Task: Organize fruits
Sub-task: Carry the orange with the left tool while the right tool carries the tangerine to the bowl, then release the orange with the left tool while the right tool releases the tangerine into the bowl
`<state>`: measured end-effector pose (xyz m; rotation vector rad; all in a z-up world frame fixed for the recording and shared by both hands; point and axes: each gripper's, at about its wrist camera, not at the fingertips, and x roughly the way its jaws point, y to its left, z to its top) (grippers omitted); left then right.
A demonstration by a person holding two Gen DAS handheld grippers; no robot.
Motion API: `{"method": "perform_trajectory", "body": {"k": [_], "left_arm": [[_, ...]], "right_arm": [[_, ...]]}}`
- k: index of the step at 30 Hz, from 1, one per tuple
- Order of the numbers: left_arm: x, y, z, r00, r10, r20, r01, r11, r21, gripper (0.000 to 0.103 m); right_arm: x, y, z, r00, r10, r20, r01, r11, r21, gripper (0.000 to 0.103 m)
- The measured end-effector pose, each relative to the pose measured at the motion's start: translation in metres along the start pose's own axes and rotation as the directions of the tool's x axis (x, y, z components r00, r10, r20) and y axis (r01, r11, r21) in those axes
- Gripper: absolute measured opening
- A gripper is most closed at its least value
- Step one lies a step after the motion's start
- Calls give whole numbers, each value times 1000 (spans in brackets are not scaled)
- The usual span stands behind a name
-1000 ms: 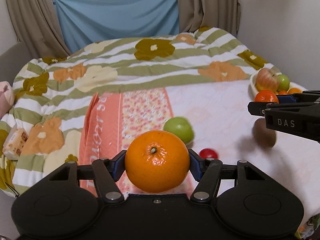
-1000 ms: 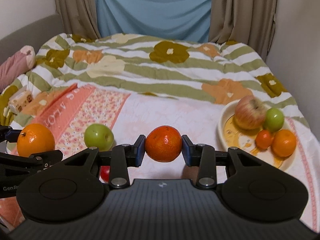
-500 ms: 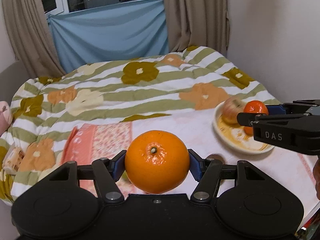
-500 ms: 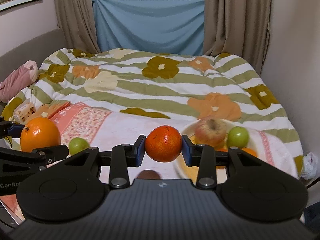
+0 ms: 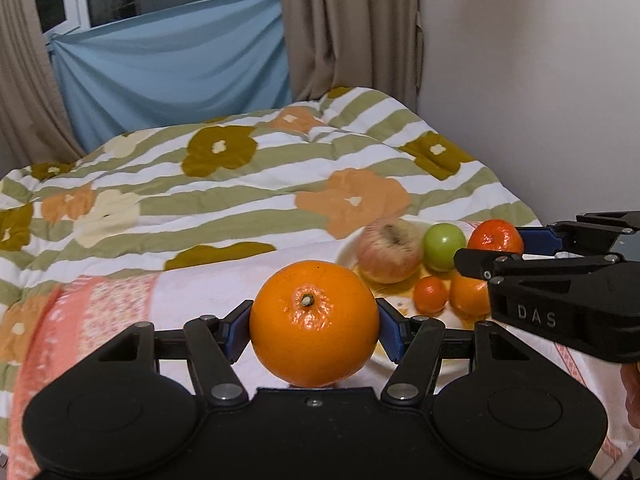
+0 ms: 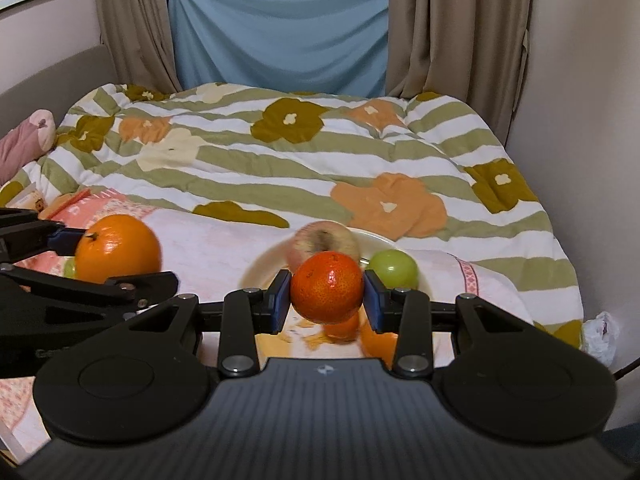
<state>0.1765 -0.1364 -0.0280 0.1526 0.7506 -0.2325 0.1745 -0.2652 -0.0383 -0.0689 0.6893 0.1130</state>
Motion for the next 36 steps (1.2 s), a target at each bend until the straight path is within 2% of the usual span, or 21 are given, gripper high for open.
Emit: {"method": "perform_trajectory", "body": {"k": [10, 19, 25, 26, 28, 31, 36], "left_arm": [[67, -28, 5, 998, -21, -65, 24, 999, 44, 67], [106, -46, 0, 993, -22, -117, 35, 993, 112, 67], [109, -48, 2, 991, -47, -125, 63, 989, 131, 69], [107, -47, 2, 992, -52, -115, 67, 989, 130, 79], [102, -46, 4, 995, -43, -91, 56, 988, 143, 87], [95, -44, 5, 996, -29, -86, 43, 986, 162, 87], [77, -34, 0, 997, -15, -81, 26, 990, 141, 87]], "right_arm": [[41, -35, -3, 999, 21, -38, -22, 1000, -8, 52], [59, -47, -8, 998, 39, -56, -39, 999, 0, 52], [61, -49, -9, 997, 40, -61, -39, 999, 14, 52], [61, -49, -9, 997, 39, -61, -38, 999, 14, 52], [59, -48, -9, 998, 36, -59, -35, 999, 15, 52], [57, -48, -9, 998, 32, -55, -31, 999, 18, 52], [55, -47, -8, 998, 36, -55, -34, 999, 26, 52]]}}
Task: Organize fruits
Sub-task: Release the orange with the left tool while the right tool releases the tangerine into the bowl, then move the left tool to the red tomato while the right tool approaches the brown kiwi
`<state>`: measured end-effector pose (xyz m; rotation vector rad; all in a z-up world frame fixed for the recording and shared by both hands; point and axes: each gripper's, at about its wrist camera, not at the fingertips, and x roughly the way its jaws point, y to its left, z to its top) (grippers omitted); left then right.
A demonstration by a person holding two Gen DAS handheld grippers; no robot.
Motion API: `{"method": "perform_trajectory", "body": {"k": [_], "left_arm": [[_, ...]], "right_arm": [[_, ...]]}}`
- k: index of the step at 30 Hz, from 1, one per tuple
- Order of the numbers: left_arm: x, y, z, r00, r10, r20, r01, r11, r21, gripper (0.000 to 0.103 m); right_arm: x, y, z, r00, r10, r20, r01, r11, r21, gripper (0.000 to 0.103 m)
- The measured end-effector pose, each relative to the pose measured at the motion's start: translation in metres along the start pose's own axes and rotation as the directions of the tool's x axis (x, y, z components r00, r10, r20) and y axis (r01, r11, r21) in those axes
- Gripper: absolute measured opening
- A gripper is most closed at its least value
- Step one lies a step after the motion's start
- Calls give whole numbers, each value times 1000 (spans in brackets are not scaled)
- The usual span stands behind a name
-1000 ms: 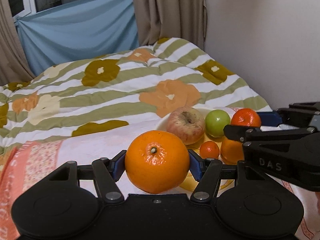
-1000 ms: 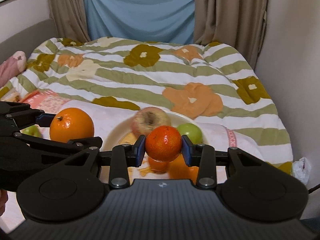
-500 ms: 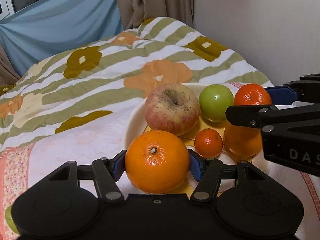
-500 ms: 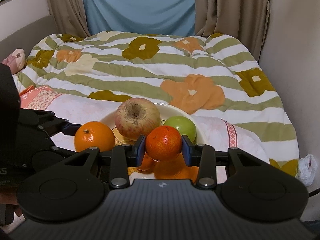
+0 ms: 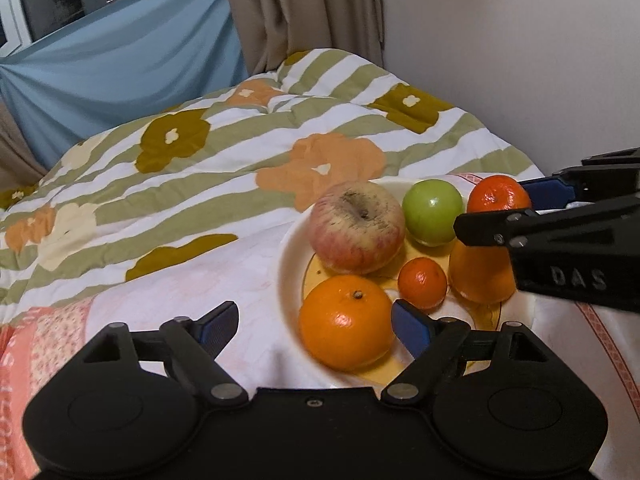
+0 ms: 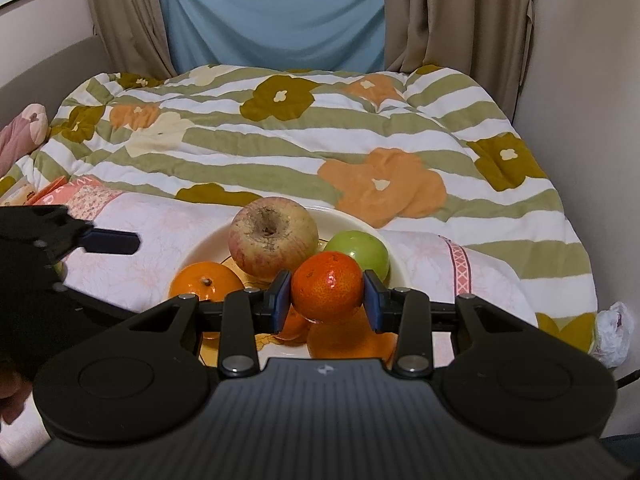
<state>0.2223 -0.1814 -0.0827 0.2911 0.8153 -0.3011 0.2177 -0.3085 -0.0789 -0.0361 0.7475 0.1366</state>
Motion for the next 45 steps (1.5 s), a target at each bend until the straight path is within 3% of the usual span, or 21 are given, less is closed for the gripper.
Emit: {"method": "perform_trajectory", "body": {"k": [16, 17, 21, 23, 37, 45], "left_arm": [[-32, 21, -17, 999, 51, -2, -51, 996, -70, 87], [-32, 21, -18, 998, 56, -2, -56, 996, -74, 87], [-33, 21, -22, 998, 66, -8, -66, 994, -83, 87], [-35, 20, -24, 998, 67, -10, -68, 994, -85, 87], [-68, 19, -25, 996, 78, 36, -74, 991, -107, 87], [-103, 23, -35, 989, 129, 65, -118, 981, -155, 87]], "right_arm": [[28, 11, 10, 1000, 18, -8, -18, 999, -28, 54], [30, 11, 10, 1000, 15, -12, -16, 999, -32, 56], [29, 13, 7, 1000, -8, 0, 8, 999, -45, 86], [26, 14, 4, 1000, -25, 10, 26, 999, -48, 94], [-10, 18, 2, 998, -55, 44, 58, 995, -85, 95], [-46, 25, 6, 996, -34, 86, 42, 995, -93, 98]]}}
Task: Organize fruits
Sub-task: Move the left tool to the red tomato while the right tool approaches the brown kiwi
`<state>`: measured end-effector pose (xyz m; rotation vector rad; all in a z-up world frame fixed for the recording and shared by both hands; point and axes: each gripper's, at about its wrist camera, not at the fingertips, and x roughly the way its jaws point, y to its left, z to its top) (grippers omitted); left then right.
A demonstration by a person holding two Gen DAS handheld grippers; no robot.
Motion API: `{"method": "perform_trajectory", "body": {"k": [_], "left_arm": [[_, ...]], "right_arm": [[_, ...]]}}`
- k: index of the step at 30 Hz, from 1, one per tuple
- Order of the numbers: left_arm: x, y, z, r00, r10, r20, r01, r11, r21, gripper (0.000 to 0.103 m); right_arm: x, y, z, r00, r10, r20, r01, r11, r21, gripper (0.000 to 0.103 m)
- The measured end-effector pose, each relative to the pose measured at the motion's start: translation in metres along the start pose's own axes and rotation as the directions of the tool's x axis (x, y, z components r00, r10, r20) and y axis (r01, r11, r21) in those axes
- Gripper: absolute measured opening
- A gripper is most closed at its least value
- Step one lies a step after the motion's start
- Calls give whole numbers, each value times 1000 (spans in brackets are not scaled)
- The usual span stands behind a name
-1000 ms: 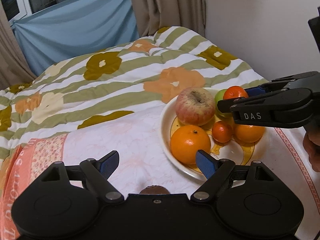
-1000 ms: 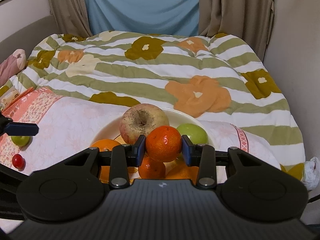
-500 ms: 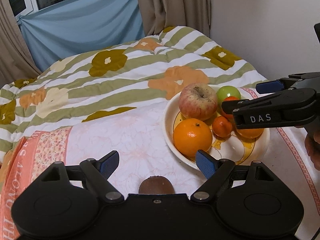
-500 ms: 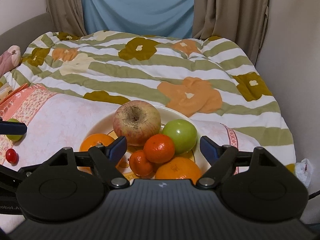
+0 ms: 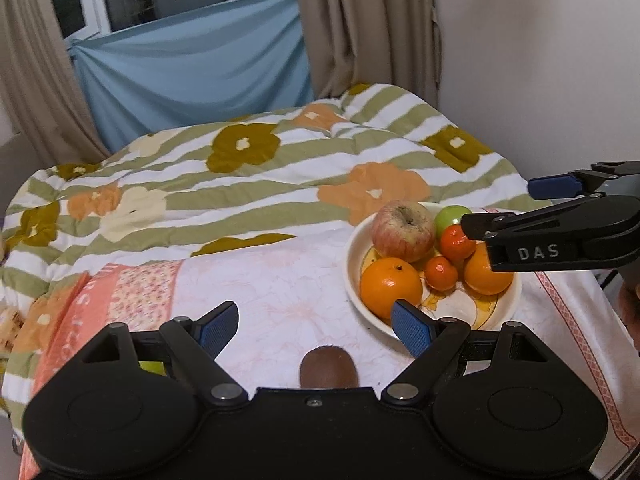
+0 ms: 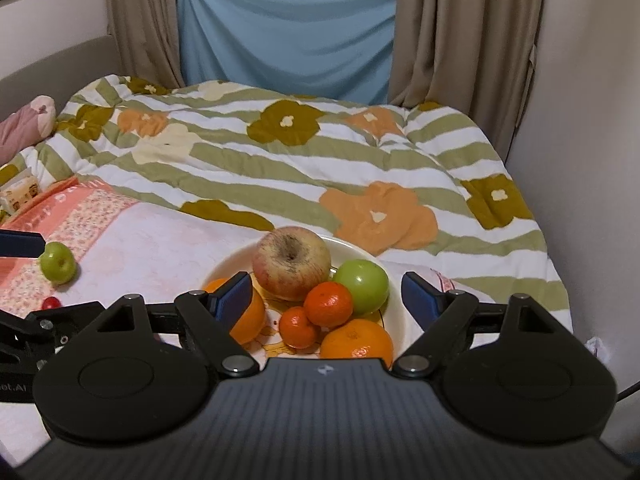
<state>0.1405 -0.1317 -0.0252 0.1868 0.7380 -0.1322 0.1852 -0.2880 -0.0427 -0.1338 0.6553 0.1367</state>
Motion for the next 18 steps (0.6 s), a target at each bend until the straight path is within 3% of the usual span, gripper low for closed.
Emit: {"method": "perform_trajectory", "body": {"k": [6, 10, 18], "left_arm": [[-33, 14, -12, 999, 52, 10, -52, 998, -48, 88], [-55, 26, -23, 997, 80, 18, -78, 994, -74, 95], [-88, 53, -48, 997, 74, 16, -73, 995, -68, 99]], "right_arm": [[-31, 11, 2, 999, 20, 30, -19, 1000, -15, 102], [-51, 17, 1, 999, 19, 43, -19, 1000, 5, 102], [-92, 36, -9, 999, -14, 32, 11, 998, 69, 102]]}}
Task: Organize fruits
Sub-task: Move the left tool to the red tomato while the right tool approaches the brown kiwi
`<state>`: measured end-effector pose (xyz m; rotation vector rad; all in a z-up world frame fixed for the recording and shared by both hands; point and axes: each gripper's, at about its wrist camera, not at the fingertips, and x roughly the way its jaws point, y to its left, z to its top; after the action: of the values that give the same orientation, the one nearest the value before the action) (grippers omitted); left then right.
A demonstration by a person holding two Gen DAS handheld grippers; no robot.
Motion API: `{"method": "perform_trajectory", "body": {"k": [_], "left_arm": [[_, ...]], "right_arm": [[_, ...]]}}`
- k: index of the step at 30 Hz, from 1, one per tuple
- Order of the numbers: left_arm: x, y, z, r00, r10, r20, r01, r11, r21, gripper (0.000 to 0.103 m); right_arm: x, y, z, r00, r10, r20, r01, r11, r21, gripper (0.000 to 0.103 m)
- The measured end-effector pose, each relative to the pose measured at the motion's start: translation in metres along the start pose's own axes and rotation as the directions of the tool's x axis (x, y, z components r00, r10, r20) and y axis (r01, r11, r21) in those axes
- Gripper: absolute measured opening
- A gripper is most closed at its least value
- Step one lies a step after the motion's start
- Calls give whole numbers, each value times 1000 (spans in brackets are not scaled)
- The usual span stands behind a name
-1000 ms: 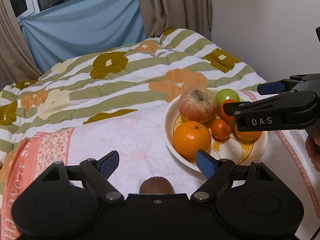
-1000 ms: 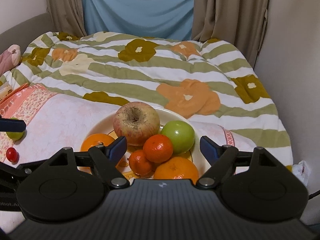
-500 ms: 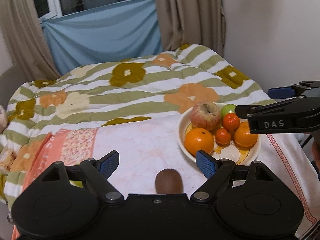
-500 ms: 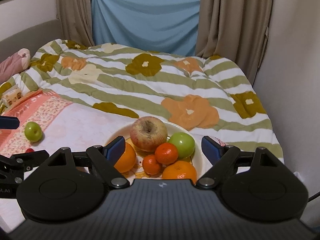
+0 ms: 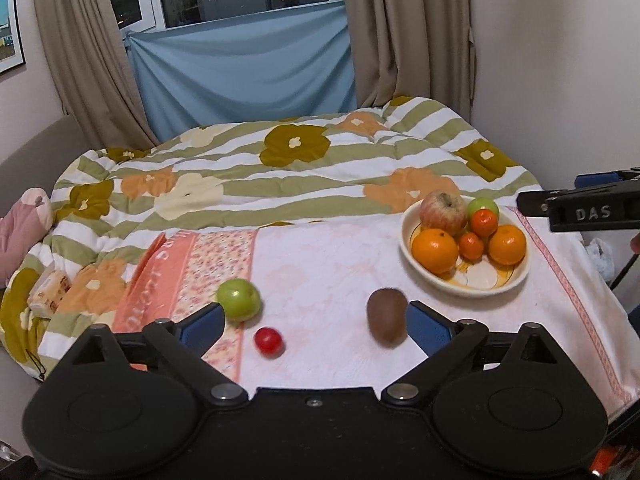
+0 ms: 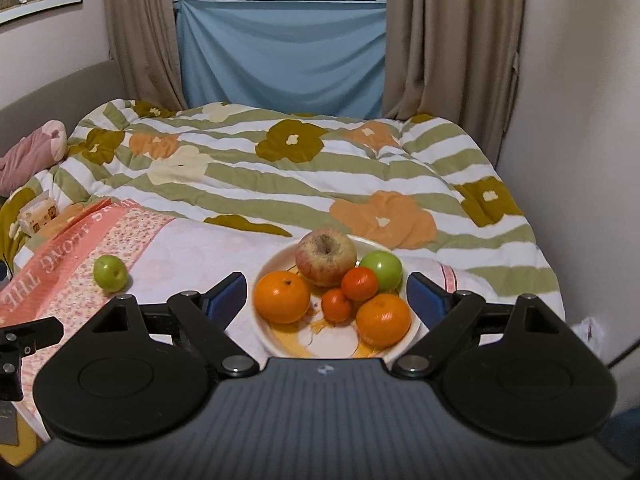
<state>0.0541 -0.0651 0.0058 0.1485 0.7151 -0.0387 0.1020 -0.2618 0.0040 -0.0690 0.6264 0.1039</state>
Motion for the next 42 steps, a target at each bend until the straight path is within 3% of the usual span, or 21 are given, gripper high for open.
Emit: {"method": "perform_trajectory", "body": {"k": [8, 17, 27, 28, 29, 42], "left_arm": [[-7, 37, -25, 998, -38, -47, 36, 999, -30, 99], [19, 66, -55, 989, -56, -134, 47, 997, -69, 98], [53, 64, -75, 975, -46, -216, 16, 990, -141, 87], [56, 63, -76, 974, -45, -221, 11, 988, -152, 81], [59, 62, -77, 973, -42, -226, 5, 987, -161, 76], [100, 52, -81, 958, 36, -285, -111, 961, -252, 61]], "right_arm": [[-25, 28, -15, 999, -37, -24, 38, 998, 40, 102], [-24, 66, -43, 997, -59, -56, 62, 996, 65, 102], [17, 92, -63, 996, -5, -94, 11, 997, 71, 102], [22, 93, -64, 996, 2, -94, 5, 998, 70, 102], [28, 94, -64, 995, 9, -94, -3, 998, 68, 102], [94, 101, -67, 986, 96, -135, -93, 995, 29, 102]]}}
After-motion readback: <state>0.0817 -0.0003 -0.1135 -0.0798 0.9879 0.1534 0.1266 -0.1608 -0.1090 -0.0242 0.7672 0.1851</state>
